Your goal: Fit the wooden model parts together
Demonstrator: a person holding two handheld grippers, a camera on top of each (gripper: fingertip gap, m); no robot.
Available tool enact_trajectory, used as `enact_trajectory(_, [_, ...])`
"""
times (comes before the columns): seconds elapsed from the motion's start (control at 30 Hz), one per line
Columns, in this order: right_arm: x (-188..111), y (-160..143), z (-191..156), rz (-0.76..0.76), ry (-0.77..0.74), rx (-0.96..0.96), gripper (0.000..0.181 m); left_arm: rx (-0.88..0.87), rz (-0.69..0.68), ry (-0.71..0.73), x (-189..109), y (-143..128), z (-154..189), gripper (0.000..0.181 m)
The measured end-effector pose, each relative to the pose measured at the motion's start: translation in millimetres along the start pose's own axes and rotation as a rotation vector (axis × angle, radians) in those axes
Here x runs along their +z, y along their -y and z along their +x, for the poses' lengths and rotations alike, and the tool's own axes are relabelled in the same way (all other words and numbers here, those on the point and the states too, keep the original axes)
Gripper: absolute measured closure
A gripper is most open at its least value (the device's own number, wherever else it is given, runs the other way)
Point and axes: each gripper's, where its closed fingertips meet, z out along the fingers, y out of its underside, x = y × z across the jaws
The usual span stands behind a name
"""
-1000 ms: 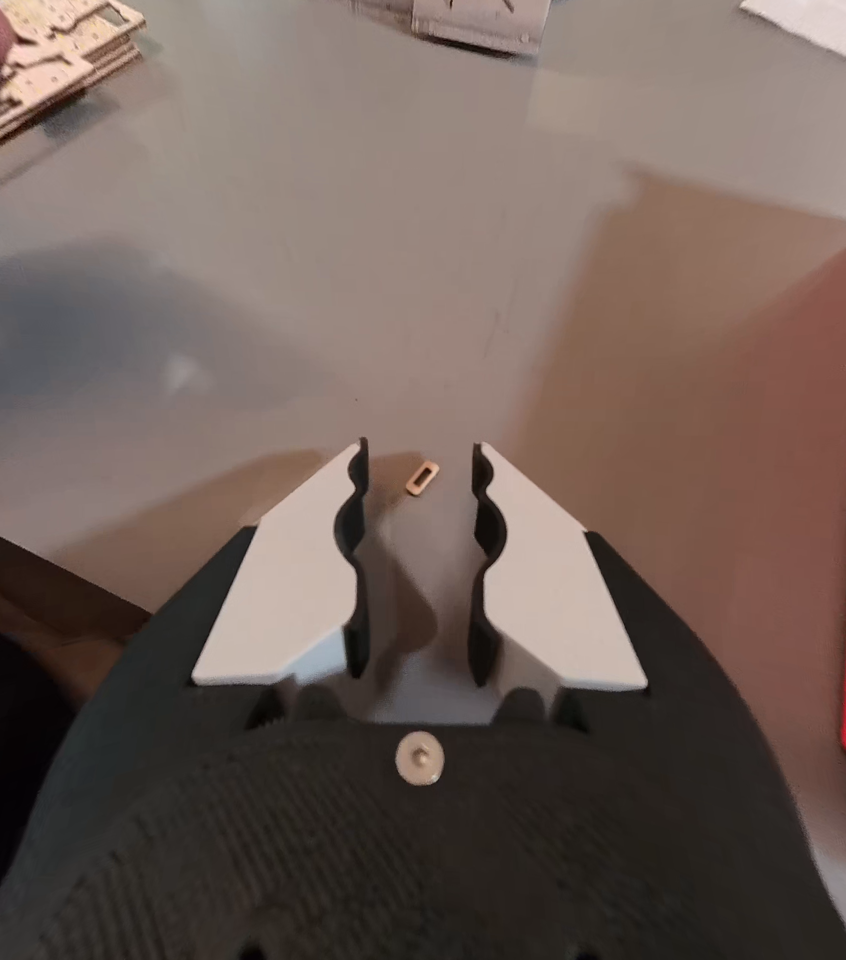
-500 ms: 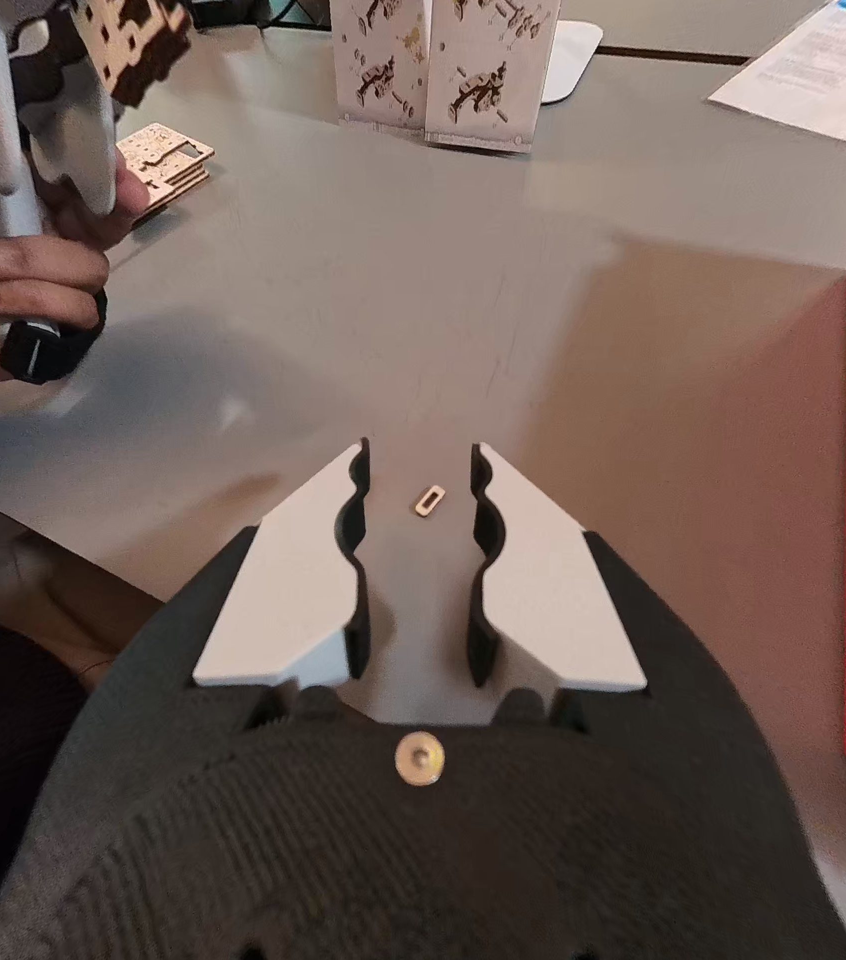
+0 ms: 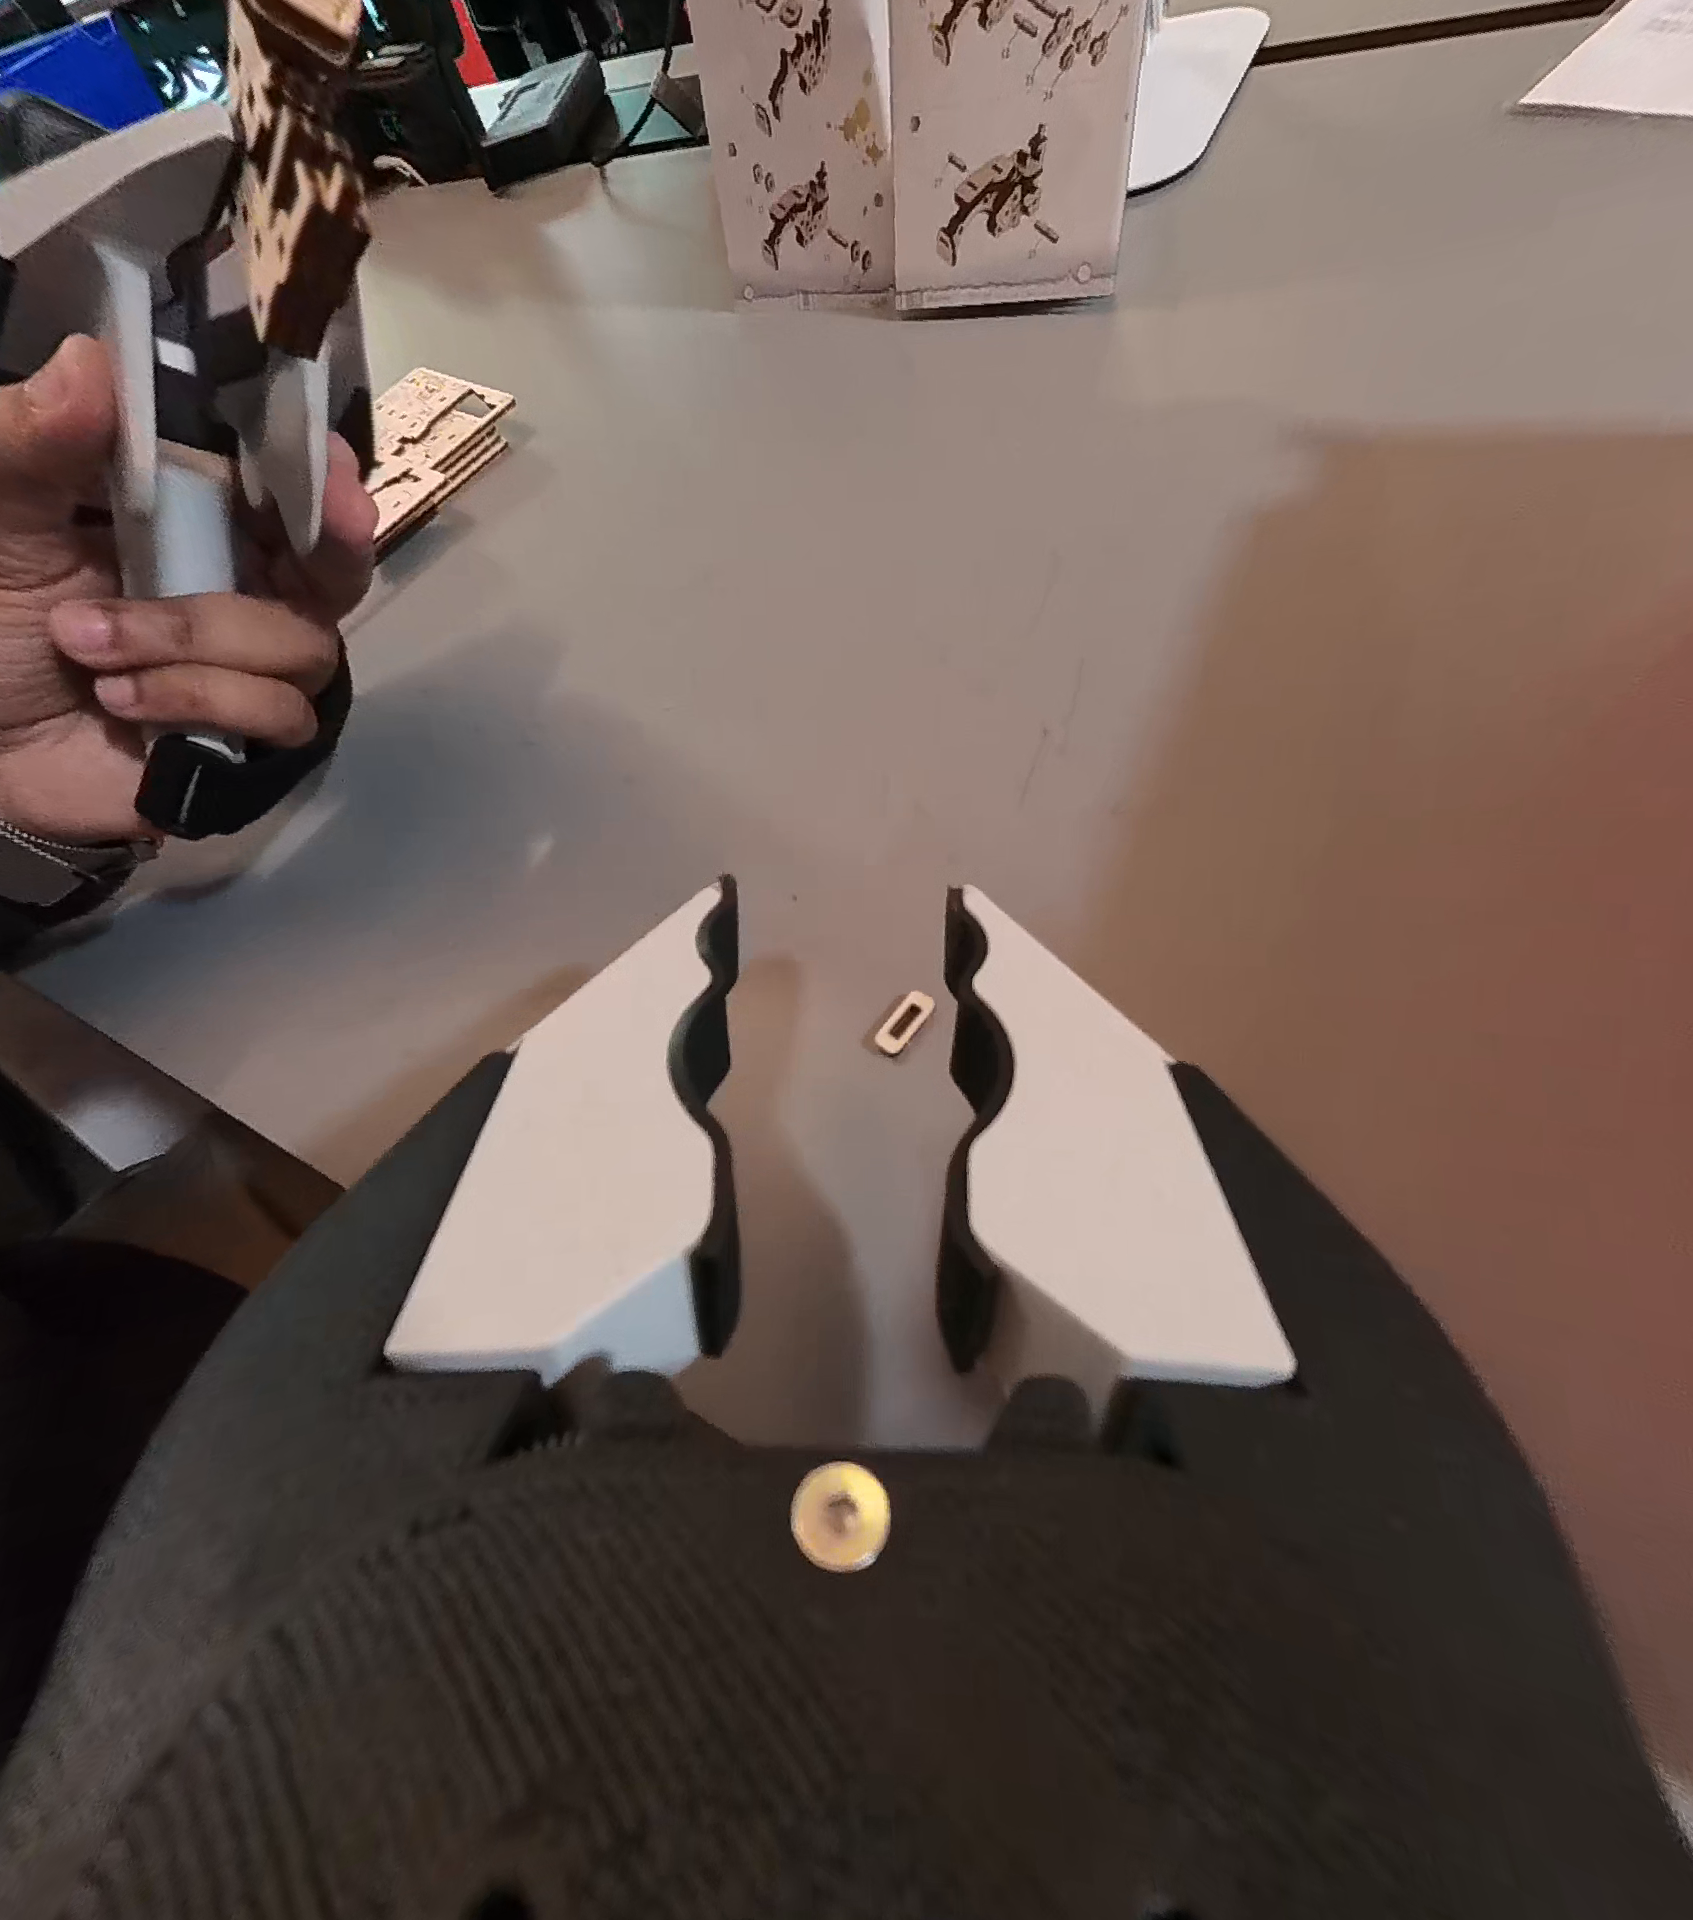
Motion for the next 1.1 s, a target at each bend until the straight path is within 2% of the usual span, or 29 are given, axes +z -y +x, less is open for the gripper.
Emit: enact_trajectory(1.1, [1.6, 0.3, -5.6, 0.011, 0.036, 0.031, 0.142, -0.11, 0.025, -0.049, -0.6, -0.4, 0.3, 0.175])
